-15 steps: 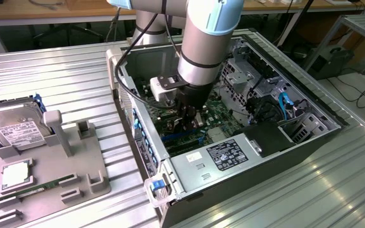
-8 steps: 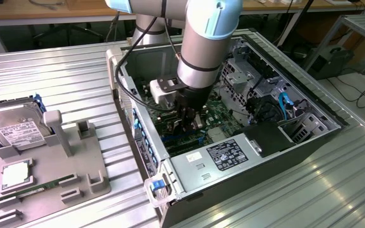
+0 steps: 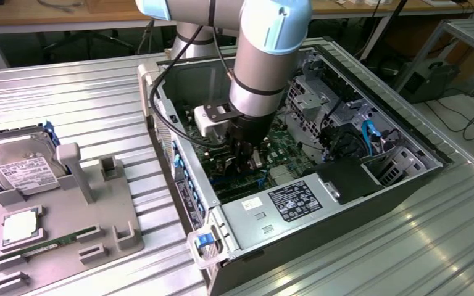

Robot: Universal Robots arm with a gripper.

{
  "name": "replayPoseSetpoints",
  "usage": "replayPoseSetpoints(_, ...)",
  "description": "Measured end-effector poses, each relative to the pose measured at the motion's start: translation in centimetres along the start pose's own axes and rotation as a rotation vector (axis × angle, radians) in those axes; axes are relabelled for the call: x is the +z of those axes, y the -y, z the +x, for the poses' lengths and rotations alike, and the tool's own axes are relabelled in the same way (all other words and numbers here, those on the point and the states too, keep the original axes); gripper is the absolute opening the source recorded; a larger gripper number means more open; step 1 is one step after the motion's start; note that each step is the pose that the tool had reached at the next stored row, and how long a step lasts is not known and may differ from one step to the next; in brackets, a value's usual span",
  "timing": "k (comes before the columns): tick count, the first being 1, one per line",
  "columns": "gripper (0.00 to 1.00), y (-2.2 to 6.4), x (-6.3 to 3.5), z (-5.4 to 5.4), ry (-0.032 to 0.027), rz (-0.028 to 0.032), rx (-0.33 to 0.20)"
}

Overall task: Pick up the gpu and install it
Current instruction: 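Insert the gpu into the slot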

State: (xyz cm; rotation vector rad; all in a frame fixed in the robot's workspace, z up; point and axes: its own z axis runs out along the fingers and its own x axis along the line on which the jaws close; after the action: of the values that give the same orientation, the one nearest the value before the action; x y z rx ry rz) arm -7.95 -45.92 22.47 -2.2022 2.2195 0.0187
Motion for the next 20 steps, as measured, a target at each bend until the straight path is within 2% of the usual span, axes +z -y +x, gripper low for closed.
replayPoseSetpoints(6,0.27,0.00,0.08,0.0,0.0017,0.0008,0.000)
replayPoseSetpoints(7,0.27,0.02,0.15,-0.1,0.0049,0.0023,0.000)
replayPoseSetpoints(8,0.29,0.00,0.02,0.0,0.0026,0.0032,0.000)
replayPoseSetpoints(9,0.29,0.00,-0.27,0.0,0.0013,0.0053,0.000)
replayPoseSetpoints(10,0.35,0.01,-0.59,0.0,0.0022,0.0076,0.000)
replayPoseSetpoints(14,0.35,0.01,-2.35,-0.1,0.0020,0.0126,0.000)
replayPoseSetpoints(20,0.35,0.01,-5.09,-0.1,0.0018,0.0166,0.000)
